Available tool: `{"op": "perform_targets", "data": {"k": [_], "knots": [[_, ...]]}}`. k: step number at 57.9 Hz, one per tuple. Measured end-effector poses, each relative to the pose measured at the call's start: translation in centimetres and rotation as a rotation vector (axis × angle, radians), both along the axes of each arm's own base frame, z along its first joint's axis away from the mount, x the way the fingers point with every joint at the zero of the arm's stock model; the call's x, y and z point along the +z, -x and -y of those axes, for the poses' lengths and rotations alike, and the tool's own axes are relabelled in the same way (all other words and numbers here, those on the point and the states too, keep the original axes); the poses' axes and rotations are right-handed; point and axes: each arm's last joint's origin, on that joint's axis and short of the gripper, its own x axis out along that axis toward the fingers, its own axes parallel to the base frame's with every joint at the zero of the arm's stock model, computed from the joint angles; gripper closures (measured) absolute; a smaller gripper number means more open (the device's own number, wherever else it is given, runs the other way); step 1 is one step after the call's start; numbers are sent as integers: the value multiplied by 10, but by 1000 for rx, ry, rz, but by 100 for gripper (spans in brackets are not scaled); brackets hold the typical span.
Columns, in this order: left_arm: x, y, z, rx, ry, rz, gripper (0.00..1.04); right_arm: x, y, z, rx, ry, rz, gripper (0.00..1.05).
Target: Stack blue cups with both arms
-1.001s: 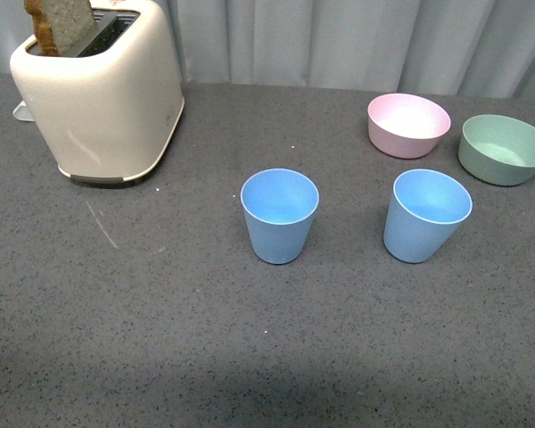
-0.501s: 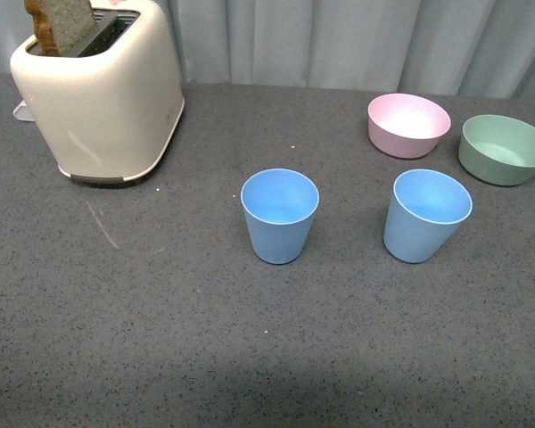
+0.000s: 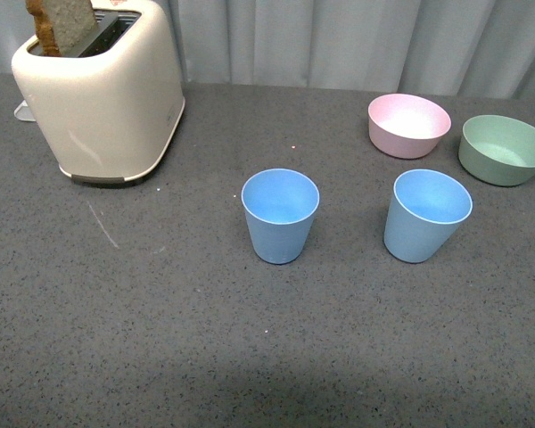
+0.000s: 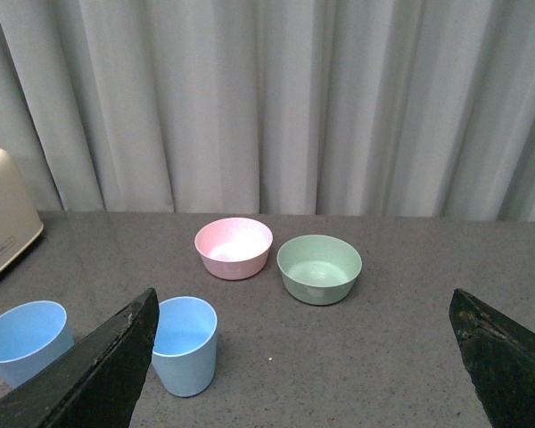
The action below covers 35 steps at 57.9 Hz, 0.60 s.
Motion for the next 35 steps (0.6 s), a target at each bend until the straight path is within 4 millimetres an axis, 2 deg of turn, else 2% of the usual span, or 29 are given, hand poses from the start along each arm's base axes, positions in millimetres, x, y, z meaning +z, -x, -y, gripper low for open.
{"op": "perform_targets", "data": {"k": [6,8,32,35], "knots": [[0,0,0,0,0,-2,101,0,0,0,0,0,0,10],[0,0,0,0,0,-2,98,0,0,0,0,0,0,10],[0,0,0,0,0,0,28,0,0,0,0,0,0,10],[0,0,0,0,0,0,19,-1,0,0,16,49,-18,10]]}}
